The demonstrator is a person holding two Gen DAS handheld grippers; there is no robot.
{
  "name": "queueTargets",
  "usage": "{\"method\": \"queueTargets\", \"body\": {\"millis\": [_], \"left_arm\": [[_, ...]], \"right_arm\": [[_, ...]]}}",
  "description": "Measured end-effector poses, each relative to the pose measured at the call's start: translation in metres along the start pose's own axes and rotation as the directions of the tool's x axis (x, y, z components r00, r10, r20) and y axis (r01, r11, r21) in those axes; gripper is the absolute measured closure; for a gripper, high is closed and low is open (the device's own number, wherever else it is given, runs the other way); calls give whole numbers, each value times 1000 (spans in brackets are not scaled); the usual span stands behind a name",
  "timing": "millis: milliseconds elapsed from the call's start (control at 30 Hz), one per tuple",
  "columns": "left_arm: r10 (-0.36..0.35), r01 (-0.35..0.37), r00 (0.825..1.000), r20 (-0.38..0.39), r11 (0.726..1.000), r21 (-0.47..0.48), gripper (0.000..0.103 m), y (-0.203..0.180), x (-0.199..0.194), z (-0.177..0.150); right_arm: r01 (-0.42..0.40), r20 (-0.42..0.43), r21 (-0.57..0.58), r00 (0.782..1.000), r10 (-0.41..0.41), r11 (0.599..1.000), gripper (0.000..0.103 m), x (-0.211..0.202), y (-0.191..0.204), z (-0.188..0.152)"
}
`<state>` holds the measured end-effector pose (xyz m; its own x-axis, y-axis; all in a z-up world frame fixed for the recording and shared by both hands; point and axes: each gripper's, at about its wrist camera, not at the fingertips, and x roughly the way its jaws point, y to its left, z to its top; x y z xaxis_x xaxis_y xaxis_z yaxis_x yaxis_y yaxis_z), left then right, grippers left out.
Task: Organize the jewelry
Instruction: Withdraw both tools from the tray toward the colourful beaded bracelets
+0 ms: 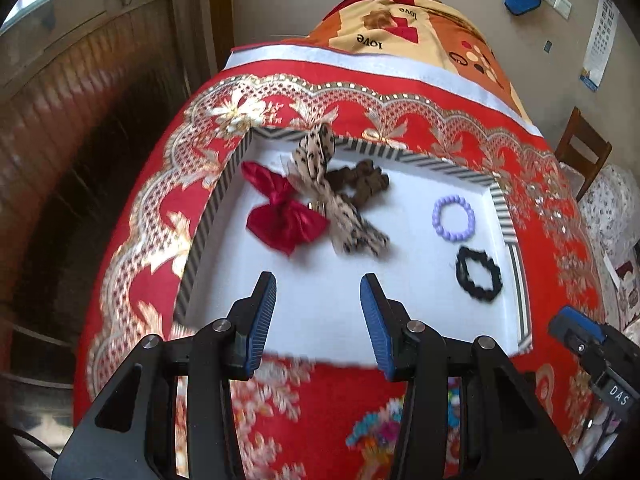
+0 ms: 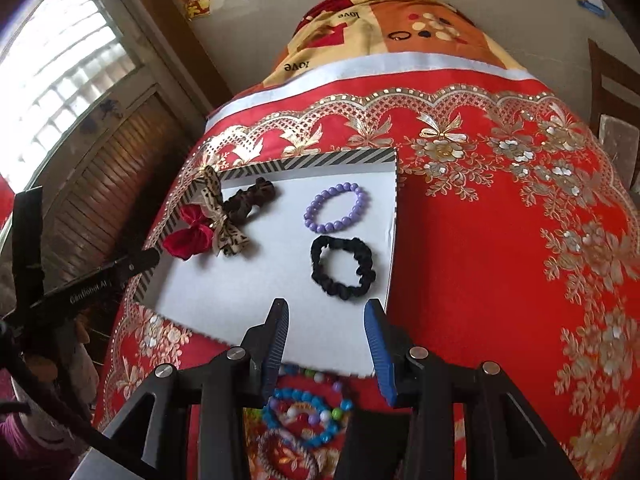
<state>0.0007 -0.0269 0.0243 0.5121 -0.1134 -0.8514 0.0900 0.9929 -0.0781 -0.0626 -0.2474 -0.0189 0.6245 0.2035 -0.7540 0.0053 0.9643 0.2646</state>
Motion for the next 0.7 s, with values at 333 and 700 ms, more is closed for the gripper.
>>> {"method": "queueTargets", "body": {"millis": [333,700], "left_arm": [[63,-63,998,12,998,-8,60,-9,-30,-42],[91,-91,995,43,996,-15,60,-21,-57,-75]], "right_arm": [[-29,0,-69,1000,29,997,61,-21,19,-29],[-12,15,-103,1000,14,995,61,-46,21,-55]]}}
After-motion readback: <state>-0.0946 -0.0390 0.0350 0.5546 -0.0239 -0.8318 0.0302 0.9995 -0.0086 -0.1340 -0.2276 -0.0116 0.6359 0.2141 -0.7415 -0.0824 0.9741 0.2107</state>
